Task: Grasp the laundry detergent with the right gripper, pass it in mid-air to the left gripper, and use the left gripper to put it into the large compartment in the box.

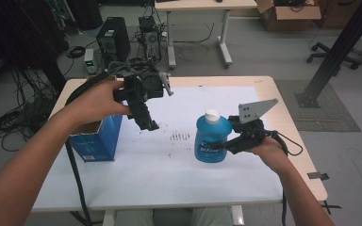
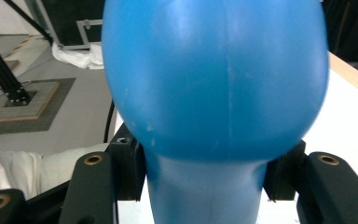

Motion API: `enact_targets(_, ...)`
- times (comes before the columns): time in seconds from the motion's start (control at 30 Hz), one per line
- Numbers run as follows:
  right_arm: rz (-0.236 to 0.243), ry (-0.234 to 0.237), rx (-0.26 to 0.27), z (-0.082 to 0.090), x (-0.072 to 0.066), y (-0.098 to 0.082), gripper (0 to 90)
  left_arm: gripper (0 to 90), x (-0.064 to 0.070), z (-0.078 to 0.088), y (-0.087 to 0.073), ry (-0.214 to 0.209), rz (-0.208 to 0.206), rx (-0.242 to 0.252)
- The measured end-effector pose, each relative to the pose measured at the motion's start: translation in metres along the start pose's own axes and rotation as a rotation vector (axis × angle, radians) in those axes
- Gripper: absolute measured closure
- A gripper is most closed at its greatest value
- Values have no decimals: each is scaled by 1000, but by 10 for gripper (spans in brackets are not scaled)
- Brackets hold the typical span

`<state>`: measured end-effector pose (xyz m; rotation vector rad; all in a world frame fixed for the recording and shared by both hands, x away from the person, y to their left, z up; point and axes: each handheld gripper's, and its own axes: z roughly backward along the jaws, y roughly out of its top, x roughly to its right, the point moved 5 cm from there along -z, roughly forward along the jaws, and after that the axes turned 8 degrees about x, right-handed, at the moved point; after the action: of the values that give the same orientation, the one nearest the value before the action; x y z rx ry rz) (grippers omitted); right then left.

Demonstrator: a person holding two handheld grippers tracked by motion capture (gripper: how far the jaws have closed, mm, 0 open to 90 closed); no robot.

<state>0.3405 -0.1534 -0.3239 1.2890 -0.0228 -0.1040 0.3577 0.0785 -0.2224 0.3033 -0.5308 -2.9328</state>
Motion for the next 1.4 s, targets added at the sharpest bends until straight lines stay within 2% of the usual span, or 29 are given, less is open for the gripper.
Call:
enact_targets(0.3, 12, 73, -7, -25, 0, 7, 435, 60, 12, 6, 2, -24, -19, -5)
enact_targets(0.6, 30, 121, -16, -45, 0, 16, 435, 60, 20, 10, 2, -49, -30, -15)
enact_targets(1.1, 56, 160, -42, -76, -1, 19, 436, 60, 31, 13, 5, -88, -39, -16)
enact_targets(1.4, 64, 162, -46, -89, 0, 21, 436, 59, 33, 13, 8, -97, -45, -14)
